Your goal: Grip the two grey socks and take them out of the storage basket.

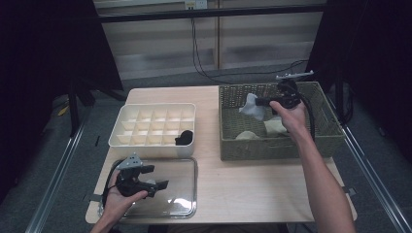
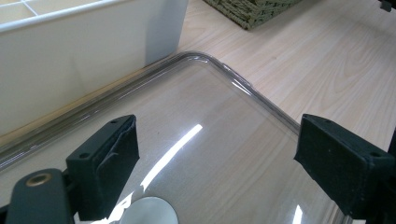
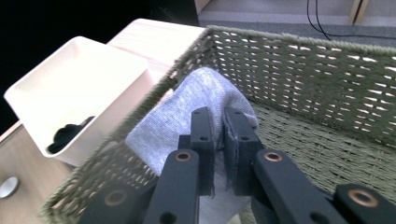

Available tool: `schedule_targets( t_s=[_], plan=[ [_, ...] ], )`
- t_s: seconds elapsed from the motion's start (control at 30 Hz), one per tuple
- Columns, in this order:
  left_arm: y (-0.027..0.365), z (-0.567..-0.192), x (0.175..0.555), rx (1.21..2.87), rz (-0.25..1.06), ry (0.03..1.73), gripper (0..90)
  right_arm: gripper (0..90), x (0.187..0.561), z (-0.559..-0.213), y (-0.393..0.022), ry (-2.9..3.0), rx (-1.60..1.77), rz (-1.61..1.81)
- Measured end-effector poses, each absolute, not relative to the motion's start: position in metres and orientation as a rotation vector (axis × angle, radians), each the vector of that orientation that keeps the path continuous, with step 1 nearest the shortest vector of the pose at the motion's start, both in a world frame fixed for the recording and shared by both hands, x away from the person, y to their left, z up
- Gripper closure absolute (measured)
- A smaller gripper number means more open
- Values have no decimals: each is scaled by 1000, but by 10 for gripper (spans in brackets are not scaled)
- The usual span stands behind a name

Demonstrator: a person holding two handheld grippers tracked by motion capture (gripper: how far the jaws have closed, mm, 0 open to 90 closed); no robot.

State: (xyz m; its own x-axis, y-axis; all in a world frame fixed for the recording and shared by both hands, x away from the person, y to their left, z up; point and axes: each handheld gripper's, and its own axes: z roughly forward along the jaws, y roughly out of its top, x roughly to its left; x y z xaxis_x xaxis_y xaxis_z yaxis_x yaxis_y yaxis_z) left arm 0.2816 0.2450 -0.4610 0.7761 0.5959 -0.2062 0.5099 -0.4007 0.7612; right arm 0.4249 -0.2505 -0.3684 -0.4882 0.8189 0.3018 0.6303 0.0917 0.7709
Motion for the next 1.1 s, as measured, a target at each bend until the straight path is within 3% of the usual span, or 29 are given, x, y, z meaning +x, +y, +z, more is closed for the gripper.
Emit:
schedule_targets(
  t_s=[1.1],
  plan=[
    [239,-463,282,2109,146,807,155,841,350,-333,-248,2095,1305,1532]
  ],
)
